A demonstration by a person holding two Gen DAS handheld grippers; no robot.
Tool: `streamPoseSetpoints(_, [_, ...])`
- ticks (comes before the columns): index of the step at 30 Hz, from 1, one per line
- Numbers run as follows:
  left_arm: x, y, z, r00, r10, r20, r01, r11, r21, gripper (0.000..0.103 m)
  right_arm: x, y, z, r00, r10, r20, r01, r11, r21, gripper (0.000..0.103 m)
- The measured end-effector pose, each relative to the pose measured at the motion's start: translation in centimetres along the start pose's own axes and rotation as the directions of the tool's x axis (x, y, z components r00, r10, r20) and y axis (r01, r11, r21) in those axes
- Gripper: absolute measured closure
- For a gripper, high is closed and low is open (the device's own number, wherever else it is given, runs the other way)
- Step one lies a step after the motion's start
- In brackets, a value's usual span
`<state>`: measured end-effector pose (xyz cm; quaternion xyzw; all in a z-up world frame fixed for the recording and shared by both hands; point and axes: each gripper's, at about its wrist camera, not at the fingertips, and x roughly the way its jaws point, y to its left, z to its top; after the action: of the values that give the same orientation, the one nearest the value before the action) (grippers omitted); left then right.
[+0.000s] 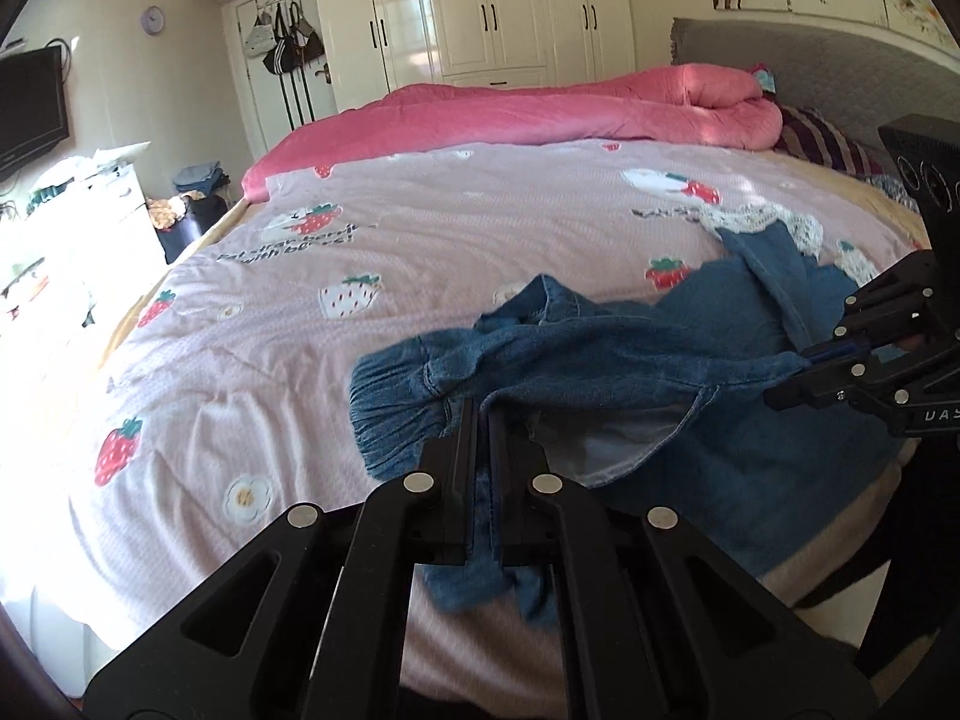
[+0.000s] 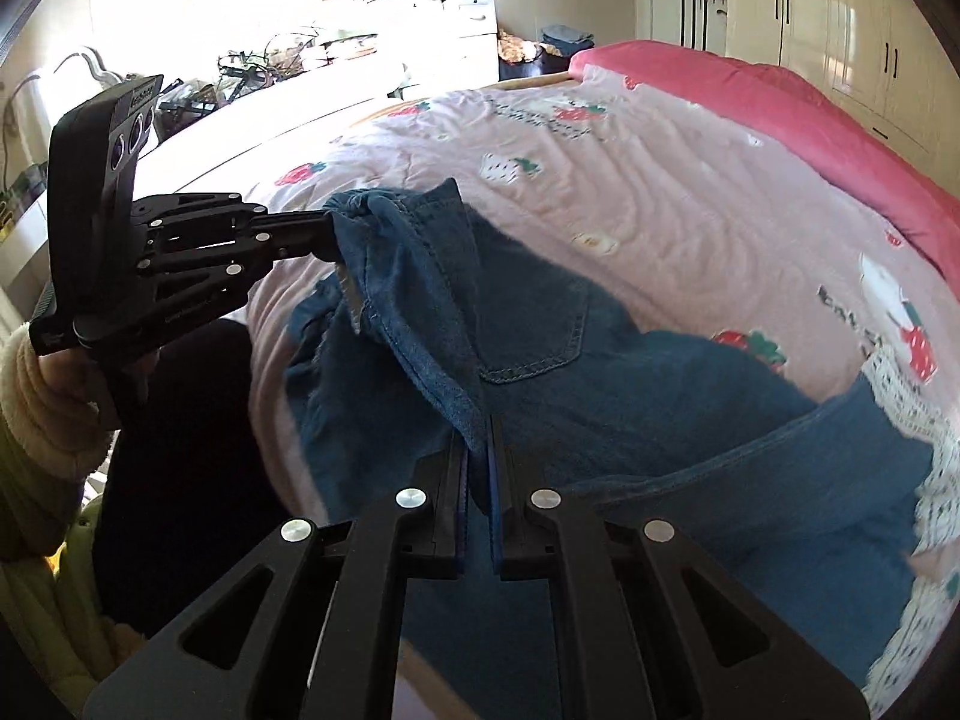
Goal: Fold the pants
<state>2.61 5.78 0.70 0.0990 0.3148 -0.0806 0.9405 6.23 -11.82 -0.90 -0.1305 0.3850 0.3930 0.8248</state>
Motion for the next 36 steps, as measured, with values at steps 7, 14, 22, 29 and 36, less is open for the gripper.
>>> streamPoseSetpoints(7, [-1.5, -0.3, -1.9, 0.999, 0.004, -0.038, -0.004, 1.000, 0.000, 0.103, 0.5, 1.9, -2.1, 0.999, 0.045, -0.029, -0.044, 0.999, 0.023, 0.098])
streamPoseSetpoints(14, [-2.1, -0.4, -2.9, 0.998, 0.015, -0.055, -0.014, 1.000, 0.011, 0.103, 0.5, 3.2, -3.0, 1.000, 0.021, -0.016, -0.021, 1.000, -0.008, 0.096])
streamPoseSetpoints(22, [-1.6, -0.6, -4.4, 0.993, -0.007, -0.121, 0.008, 1.000, 0.008, 0.103, 2.2, 3.0, -4.5, 0.999, 0.015, -0.051, -0.013, 0.999, 0.036, 0.094])
streamPoseSetpoints(29, [-2.0, -0.1, -4.8, 0.990, 0.004, -0.139, -0.005, 1.000, -0.007, 0.102, 2.5, 3.6, -4.9, 0.999, 0.007, -0.050, -0.005, 0.999, 0.040, 0.088])
streamPoseSetpoints(36, [-4.4, 1.0, -4.3, 0.994, 0.032, -0.108, -0.038, 0.998, -0.049, 0.098, 2.6, 3.3, -5.1, 0.998, 0.010, -0.055, -0.007, 0.998, 0.061, 0.088])
